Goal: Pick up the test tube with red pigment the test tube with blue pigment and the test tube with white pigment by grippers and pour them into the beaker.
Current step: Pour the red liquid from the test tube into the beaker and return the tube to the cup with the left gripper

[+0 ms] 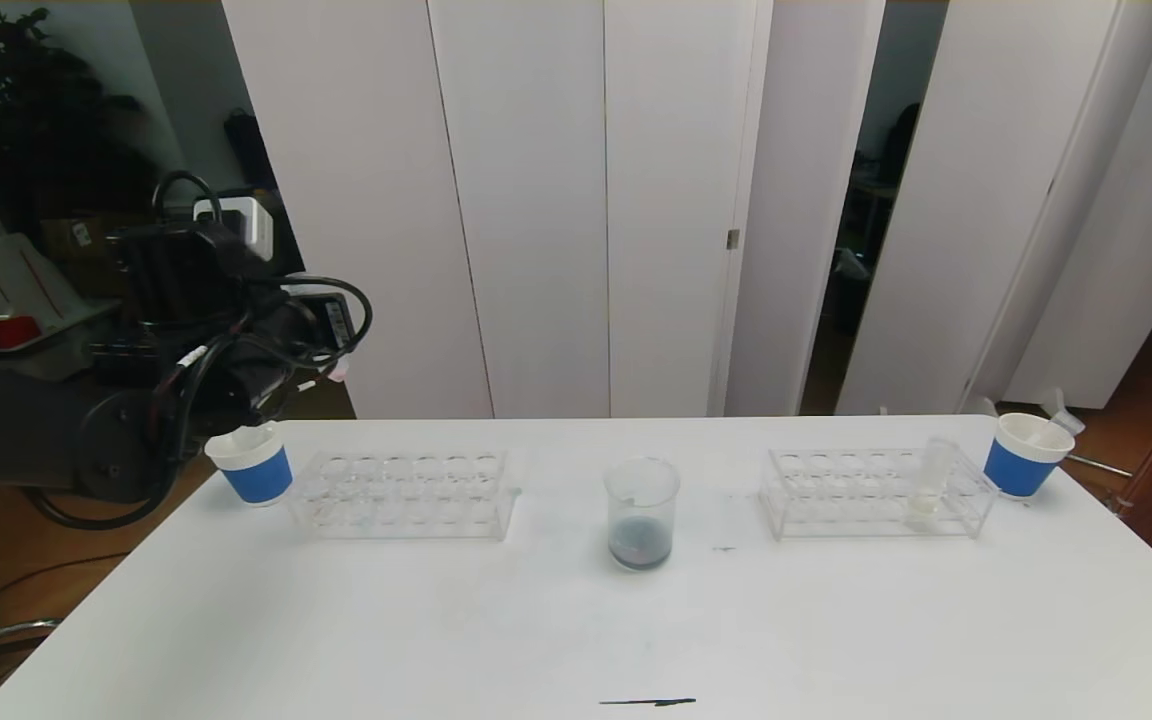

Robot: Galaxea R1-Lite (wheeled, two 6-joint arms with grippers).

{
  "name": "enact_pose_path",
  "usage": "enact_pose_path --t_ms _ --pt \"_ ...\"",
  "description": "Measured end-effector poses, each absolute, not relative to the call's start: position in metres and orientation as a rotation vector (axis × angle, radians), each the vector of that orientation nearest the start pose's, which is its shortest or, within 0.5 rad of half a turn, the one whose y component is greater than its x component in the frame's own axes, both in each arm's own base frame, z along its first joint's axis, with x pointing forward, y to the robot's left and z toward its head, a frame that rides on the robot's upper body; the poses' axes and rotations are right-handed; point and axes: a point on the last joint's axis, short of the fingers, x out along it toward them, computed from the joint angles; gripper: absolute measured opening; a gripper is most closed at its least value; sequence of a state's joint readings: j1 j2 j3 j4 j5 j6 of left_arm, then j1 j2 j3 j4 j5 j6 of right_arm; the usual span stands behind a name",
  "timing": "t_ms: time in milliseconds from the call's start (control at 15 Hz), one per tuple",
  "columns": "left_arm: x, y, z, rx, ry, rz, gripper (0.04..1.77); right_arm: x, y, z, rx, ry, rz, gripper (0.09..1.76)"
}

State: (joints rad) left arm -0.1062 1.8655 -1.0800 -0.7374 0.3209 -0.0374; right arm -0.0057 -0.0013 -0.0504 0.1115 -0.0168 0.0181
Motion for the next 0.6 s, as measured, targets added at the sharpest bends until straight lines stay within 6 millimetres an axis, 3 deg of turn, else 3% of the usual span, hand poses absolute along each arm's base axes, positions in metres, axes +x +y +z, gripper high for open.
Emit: enact_pose_path --t_ms 200,600 --pt "0.374 0.003 0.209 -0.023 -0.021 0.302 0.59 -0.027 0.000 0.078 0.018 0.060 -0.022 1.74" --pt "0.399 0.075 0.181 0.005 -0.069 0.428 0.59 -0.027 0.000 0.078 0.017 0.060 -0.022 1.74"
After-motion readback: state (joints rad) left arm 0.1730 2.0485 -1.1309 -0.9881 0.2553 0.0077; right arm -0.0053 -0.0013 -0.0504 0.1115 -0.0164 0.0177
